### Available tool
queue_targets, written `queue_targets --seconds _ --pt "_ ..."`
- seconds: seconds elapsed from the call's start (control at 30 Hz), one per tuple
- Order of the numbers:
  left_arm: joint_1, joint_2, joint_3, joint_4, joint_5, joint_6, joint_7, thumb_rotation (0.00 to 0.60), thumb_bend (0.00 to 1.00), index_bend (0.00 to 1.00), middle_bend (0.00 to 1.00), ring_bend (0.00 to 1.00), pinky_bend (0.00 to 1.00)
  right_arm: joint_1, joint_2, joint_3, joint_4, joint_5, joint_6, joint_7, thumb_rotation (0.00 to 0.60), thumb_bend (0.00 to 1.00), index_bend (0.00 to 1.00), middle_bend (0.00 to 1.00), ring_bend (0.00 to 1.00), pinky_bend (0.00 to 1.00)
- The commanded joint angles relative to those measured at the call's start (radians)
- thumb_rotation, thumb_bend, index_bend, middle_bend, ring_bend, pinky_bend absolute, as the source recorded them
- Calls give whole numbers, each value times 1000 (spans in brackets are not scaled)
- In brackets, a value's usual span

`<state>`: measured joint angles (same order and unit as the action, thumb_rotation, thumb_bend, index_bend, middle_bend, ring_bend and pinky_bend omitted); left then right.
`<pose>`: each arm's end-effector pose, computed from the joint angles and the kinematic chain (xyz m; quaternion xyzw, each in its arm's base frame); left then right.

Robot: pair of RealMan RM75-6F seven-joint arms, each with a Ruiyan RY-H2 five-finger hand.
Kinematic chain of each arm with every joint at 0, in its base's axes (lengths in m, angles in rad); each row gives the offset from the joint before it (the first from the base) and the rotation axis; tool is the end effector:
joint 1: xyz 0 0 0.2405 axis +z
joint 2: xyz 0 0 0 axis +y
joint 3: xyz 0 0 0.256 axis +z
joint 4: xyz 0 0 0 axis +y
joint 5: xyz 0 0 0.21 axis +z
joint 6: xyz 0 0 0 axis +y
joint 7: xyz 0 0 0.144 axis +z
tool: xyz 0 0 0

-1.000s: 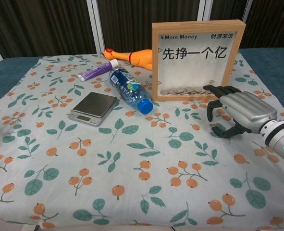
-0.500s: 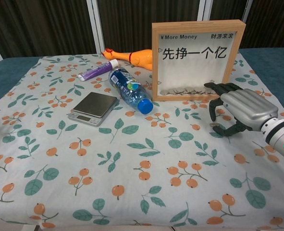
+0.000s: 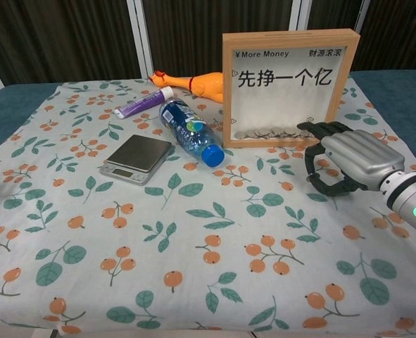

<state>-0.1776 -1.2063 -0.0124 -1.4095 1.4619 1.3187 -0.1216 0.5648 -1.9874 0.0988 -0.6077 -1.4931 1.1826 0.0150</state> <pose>-0.3442 0.2056 0.1283 -0.6256 -0.4295 -0.3477 0.5507 -0.2477 -0.3302 -0.0711 0.7167 -0.2957 0.3822 0.5029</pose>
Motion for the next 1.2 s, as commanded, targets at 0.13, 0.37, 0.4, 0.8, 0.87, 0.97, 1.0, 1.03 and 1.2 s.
queue_targets --seconds 0.13,0.37,0.4,0.8,0.87,0.97,1.0,1.03,1.2 --pt "0 -1 0 2 0 0 -1 600 379 0 0 0 0 -2 4 3 -2 -2 18 8 600 602 701 143 0 0" --pt "2 0 0 -2 10 11 -4 600 379 0 0 0 0 -17 91 20 -164 -49 188 27 600 603 720 147 0 0" --pt "2 1 0 -3 11 14 -4 600 379 0 0 0 0 -20 113 24 -207 -56 212 25 600 603 722 147 0 0" --pt "11 17 -2 -33 30 49 3 600 379 0 0 0 0 -19 409 173 -754 -71 359 -113 600 610 741 150 0 0" --pt "11 20 -3 -36 31 52 3 600 379 0 0 0 0 -6 437 215 -795 -43 345 -125 600 610 742 150 0 0" --pt "10 26 -4 -41 31 52 2 600 379 0 0 0 0 25 460 276 -805 13 306 -168 600 612 742 151 0 0" --pt "9 28 -4 -43 32 52 2 600 379 0 0 0 0 37 464 295 -804 37 286 -183 600 611 742 151 0 0" --pt "9 29 -5 -45 33 52 2 600 379 0 0 0 0 50 467 312 -804 65 261 -195 600 612 742 151 0 0" --pt "7 29 -4 -50 43 57 5 600 379 0 0 0 0 123 479 378 -768 252 87 -301 600 614 744 151 0 0"
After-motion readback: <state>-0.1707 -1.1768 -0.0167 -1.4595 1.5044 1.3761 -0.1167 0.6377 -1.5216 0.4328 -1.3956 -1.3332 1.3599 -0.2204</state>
